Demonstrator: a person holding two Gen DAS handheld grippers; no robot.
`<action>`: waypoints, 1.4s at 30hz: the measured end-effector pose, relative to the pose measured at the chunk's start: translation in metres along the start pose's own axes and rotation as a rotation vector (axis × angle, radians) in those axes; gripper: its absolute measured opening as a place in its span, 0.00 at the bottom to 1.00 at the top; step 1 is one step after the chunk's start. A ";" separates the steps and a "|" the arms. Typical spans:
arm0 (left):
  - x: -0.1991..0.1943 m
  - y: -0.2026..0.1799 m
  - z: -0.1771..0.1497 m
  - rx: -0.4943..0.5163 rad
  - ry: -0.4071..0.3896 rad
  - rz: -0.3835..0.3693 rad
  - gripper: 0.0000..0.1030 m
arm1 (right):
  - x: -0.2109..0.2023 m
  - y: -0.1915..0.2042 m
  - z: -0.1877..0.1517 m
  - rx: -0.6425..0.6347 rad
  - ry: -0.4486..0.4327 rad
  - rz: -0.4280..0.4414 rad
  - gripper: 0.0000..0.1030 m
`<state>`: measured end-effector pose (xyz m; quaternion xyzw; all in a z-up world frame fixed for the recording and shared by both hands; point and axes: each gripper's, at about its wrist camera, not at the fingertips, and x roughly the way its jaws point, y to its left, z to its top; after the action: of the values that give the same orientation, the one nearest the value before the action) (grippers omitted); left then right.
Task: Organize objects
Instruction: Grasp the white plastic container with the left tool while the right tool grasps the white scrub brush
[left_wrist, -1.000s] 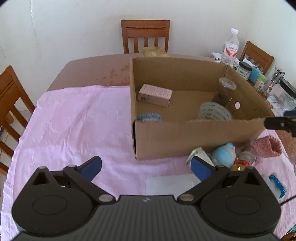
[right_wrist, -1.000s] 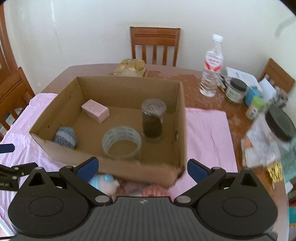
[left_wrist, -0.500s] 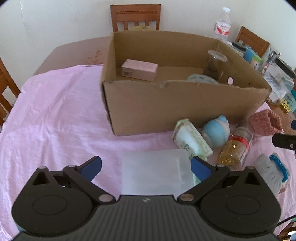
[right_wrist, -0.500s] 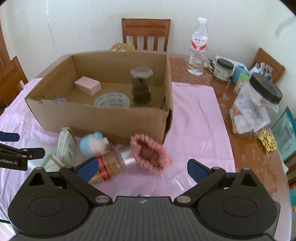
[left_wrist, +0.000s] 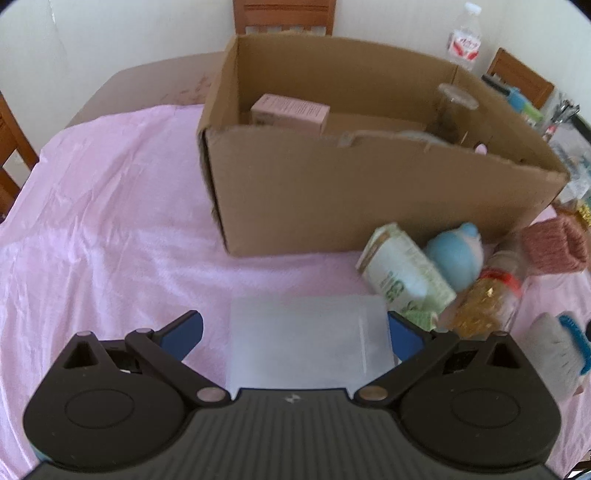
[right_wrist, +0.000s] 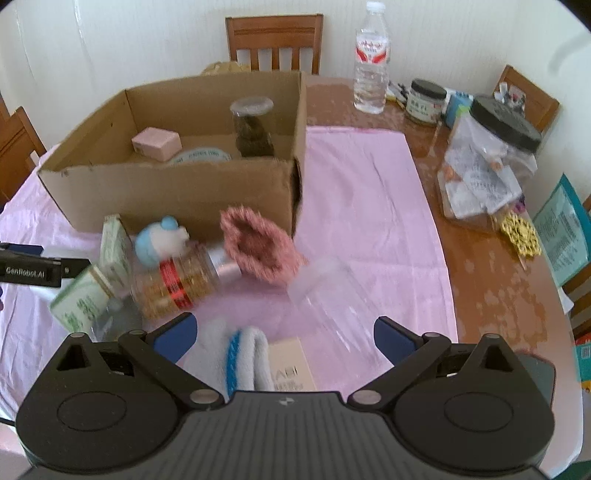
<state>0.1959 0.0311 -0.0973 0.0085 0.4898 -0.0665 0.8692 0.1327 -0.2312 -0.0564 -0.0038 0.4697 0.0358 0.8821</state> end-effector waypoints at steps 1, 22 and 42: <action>0.001 0.001 -0.002 0.007 0.004 0.006 1.00 | 0.000 -0.001 -0.003 -0.001 0.009 0.007 1.00; 0.001 0.025 -0.017 0.000 0.029 0.086 0.99 | 0.026 0.060 -0.023 -0.273 0.054 0.029 0.93; 0.003 0.016 -0.014 0.052 0.006 0.061 0.81 | 0.032 0.072 -0.027 -0.353 0.070 -0.104 0.67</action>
<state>0.1875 0.0479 -0.1079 0.0464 0.4899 -0.0527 0.8690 0.1231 -0.1581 -0.0957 -0.1842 0.4855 0.0721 0.8515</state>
